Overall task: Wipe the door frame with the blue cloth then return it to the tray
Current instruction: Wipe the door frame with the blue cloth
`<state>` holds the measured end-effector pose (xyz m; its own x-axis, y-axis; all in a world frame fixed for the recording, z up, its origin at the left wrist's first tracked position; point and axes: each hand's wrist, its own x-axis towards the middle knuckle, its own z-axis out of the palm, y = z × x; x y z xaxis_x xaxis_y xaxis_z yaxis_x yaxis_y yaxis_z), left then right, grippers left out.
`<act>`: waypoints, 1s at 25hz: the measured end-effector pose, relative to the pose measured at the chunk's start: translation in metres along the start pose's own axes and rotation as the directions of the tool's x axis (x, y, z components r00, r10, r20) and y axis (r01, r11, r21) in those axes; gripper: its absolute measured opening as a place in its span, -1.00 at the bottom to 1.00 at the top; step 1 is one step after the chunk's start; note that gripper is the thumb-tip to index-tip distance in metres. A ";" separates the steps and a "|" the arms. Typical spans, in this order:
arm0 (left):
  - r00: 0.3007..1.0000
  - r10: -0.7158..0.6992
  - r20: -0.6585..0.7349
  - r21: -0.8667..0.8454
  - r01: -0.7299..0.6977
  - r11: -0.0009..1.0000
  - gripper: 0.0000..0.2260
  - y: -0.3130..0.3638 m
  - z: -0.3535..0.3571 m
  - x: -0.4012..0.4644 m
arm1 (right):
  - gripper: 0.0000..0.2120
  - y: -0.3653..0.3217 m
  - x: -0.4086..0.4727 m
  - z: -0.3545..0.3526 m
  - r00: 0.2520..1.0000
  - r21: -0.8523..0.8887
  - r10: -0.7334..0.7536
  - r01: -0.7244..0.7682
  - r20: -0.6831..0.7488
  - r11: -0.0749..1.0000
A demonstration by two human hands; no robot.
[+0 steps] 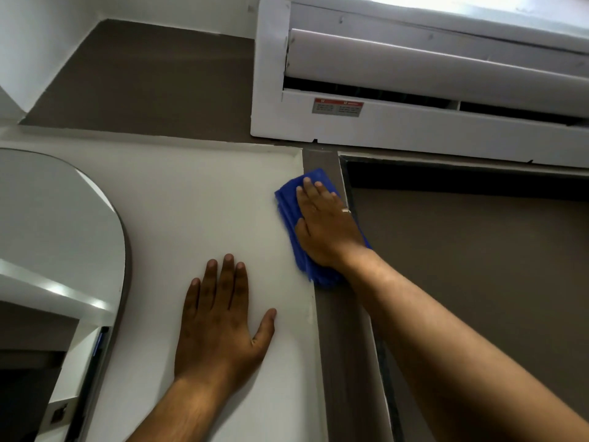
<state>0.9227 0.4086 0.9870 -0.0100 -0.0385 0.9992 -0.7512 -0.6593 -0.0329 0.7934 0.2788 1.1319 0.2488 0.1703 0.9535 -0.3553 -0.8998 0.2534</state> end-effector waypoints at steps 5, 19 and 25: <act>1.000 0.000 -0.002 -0.001 0.000 1.000 -0.24 -0.001 0.001 -0.003 | -0.41 -0.010 -0.009 0.008 0.847 0.177 0.521 -0.499 -0.105 0.848; 0.996 -0.020 0.090 0.031 0.017 0.999 -0.23 0.003 -0.010 -0.009 | -0.45 0.003 -0.062 0.010 0.950 0.117 0.313 -0.308 -0.023 0.944; 0.993 -0.020 0.113 0.059 0.013 0.998 -0.23 0.003 -0.009 -0.015 | -0.43 0.001 -0.142 0.014 0.999 -0.006 -0.044 0.044 0.020 0.999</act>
<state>0.9142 0.4138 0.9720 0.0798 -0.1100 0.9907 -0.7111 -0.7027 -0.0208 0.7705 0.2478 0.9949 0.2817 0.2016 0.9381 -0.3492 -0.8891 0.2960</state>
